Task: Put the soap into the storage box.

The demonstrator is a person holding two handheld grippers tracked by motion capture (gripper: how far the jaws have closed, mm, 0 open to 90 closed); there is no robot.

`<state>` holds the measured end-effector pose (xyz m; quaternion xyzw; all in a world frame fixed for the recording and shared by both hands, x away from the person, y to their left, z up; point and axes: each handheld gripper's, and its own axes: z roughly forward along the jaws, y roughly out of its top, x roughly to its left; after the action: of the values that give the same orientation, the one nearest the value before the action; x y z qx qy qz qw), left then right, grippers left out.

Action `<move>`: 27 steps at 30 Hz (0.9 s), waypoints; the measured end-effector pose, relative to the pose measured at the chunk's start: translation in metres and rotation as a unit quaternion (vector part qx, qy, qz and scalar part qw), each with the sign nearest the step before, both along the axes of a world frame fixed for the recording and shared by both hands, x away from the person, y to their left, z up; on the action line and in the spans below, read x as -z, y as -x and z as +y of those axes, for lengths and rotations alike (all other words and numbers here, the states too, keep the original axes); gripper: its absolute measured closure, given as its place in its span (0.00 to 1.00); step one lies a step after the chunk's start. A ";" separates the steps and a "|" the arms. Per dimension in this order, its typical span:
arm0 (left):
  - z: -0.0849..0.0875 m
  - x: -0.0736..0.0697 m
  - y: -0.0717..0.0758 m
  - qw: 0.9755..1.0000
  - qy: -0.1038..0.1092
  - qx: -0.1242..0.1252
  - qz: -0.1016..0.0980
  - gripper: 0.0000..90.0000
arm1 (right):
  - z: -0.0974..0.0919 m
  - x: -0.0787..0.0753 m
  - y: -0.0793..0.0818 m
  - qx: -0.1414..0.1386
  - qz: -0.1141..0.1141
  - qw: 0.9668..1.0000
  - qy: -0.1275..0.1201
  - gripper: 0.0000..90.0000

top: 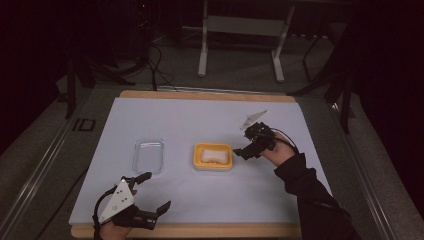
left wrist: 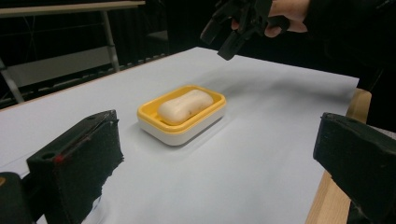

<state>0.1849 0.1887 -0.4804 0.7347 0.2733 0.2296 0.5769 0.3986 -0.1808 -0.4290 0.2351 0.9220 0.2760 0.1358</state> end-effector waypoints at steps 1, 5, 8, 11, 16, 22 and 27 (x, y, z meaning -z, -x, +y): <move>0.000 0.000 0.000 1.000 -0.001 0.000 0.000 0.01 | -0.002 0.000 0.001 0.003 -0.003 1.000 -0.004 0.15; 0.000 0.000 0.000 1.000 0.000 0.000 0.000 0.01 | -0.012 0.001 0.005 0.033 -0.004 0.999 -0.020 0.15; 0.000 0.000 0.000 1.000 0.000 0.000 0.001 0.01 | -0.019 0.004 0.009 0.048 -0.009 0.999 -0.022 0.15; 0.000 0.000 0.000 1.000 -0.001 0.000 0.000 0.01 | -0.024 0.008 0.012 0.059 -0.009 0.998 -0.029 0.15; 0.000 0.000 0.000 1.000 0.000 0.000 0.000 0.01 | -0.030 0.013 0.018 0.082 -0.017 0.996 -0.039 0.15; 0.000 0.000 0.000 1.000 0.000 0.000 0.001 0.01 | -0.040 0.016 0.028 0.112 -0.029 0.992 -0.057 0.15; 0.000 0.000 0.000 1.000 0.000 0.000 0.001 0.01 | -0.050 0.017 0.037 0.139 -0.043 0.986 -0.075 0.15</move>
<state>0.1845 0.1890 -0.4805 0.7348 0.2736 0.2291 0.5769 0.3615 -0.2309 -0.4456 0.3585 0.8502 0.3328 0.1946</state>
